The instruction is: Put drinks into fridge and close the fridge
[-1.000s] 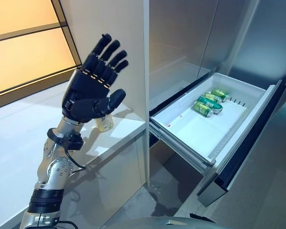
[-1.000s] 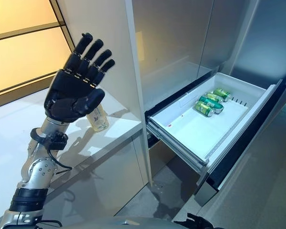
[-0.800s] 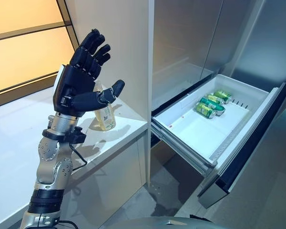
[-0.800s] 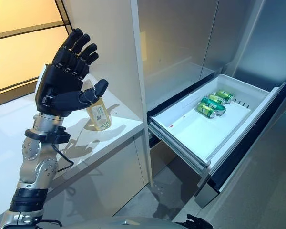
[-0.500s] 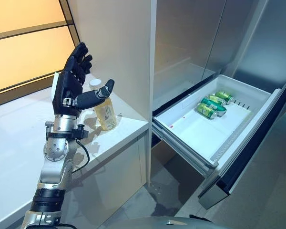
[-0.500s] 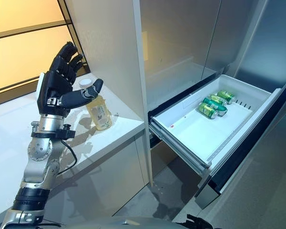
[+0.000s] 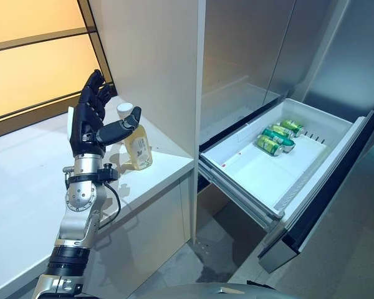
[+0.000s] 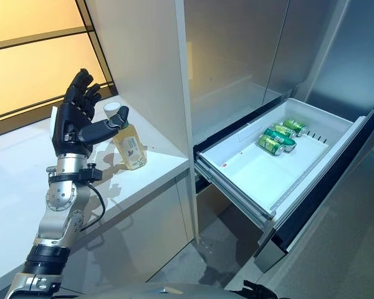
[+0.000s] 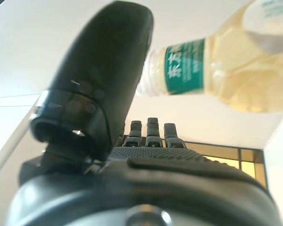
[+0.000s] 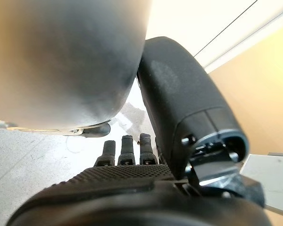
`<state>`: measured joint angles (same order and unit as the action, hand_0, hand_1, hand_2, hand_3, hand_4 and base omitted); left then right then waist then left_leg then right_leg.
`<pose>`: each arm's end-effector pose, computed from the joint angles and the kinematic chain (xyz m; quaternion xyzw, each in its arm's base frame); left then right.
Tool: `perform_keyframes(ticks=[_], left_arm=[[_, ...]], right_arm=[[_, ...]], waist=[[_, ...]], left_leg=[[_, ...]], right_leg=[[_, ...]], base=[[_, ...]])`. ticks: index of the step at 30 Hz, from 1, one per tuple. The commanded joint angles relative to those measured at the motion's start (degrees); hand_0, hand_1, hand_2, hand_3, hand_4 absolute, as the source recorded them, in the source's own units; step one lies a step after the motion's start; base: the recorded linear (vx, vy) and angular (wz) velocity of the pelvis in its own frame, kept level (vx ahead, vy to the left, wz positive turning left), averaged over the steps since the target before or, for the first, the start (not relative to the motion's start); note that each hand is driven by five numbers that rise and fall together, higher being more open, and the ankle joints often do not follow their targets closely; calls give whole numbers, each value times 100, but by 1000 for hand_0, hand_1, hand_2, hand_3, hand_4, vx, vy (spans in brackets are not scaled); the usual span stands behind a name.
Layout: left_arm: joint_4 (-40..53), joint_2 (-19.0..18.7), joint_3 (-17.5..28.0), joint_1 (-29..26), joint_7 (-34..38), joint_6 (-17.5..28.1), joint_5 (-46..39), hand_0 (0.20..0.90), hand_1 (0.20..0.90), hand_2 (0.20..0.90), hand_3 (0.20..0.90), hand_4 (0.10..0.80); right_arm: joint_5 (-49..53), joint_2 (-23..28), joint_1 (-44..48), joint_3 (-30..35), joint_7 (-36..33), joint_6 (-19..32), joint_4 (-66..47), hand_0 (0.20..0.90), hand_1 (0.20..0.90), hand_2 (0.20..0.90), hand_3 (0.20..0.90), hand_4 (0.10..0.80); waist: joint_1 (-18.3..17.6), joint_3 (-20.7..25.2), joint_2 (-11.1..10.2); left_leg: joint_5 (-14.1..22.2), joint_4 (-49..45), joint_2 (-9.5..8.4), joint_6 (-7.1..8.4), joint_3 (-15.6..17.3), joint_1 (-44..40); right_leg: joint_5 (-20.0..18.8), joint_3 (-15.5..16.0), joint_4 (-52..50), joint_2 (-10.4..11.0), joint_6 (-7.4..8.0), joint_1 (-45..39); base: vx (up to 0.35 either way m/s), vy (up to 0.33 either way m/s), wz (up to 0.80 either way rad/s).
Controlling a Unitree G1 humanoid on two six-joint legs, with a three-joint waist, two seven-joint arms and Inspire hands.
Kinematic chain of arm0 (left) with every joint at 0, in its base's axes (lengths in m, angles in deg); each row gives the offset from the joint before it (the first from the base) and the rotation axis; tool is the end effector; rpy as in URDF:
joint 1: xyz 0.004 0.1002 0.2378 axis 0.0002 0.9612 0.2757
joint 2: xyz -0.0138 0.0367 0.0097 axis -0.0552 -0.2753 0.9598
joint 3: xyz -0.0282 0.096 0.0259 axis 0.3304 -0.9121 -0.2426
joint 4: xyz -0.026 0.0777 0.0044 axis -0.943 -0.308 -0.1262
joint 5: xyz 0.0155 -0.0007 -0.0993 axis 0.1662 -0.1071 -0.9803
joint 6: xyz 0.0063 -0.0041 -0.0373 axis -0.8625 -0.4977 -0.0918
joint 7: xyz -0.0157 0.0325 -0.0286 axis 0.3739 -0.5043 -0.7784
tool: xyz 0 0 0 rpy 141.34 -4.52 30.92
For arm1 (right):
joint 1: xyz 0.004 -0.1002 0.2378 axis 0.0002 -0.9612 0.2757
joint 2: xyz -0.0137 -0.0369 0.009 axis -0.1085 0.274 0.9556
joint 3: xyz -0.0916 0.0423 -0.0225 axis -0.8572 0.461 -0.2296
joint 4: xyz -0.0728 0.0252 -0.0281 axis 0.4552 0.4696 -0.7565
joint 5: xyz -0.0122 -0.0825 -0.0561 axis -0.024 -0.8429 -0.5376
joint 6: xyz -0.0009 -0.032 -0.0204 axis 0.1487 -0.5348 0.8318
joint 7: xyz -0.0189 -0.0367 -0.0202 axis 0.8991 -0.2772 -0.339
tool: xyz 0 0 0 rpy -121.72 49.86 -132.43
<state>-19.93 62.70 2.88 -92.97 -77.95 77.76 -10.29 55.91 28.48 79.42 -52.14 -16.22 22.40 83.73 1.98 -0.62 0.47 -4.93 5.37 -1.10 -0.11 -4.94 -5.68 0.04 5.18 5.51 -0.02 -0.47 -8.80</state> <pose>0.2196 0.2223 0.1070 -0.0080 -0.2228 0.0817 0.9714 0.0443 -0.2224 -0.1196 0.0419 0.6016 -0.0214 0.7974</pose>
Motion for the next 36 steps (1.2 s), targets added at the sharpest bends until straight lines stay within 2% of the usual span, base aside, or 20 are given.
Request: perform_keyframes(ticks=[1,18,35,36], left_arm=[[-26,-74,152,-461,16,319,314,900,900,900,900,800],[-1391,-126,37,-343,38,427,679,900,900,900,900,800],[-1608,-93,33,-333,-49,465,547,900,900,900,900,800],[-1606,-86,39,-334,-46,455,550,846,846,846,837,737]], right_arm=[[-87,-291,202,-150,131,-12,-28,900,900,900,900,800],[-246,-182,242,-71,256,-76,-4,900,900,900,900,800],[-335,-141,275,-32,310,-56,77,900,900,900,900,800],[-337,-139,277,-30,315,-58,79,900,900,900,900,800]], waist=[[-64,6,-131],[-133,44,-74],[-157,43,-46],[-157,43,-47]], left_leg=[[590,-37,-224,-255,189,-261],[602,-37,-216,-247,281,-320],[597,-37,-204,-237,336,-344],[595,-37,-202,-236,338,-343]], right_leg=[[6,-25,-220,-64,33,30],[7,-72,-218,-57,45,-1],[0,-109,-214,-58,54,-14],[0,-110,-218,-58,54,-11]], base=[[0,0,0],[0,0,0],[0,2,-1],[0,0,0]])
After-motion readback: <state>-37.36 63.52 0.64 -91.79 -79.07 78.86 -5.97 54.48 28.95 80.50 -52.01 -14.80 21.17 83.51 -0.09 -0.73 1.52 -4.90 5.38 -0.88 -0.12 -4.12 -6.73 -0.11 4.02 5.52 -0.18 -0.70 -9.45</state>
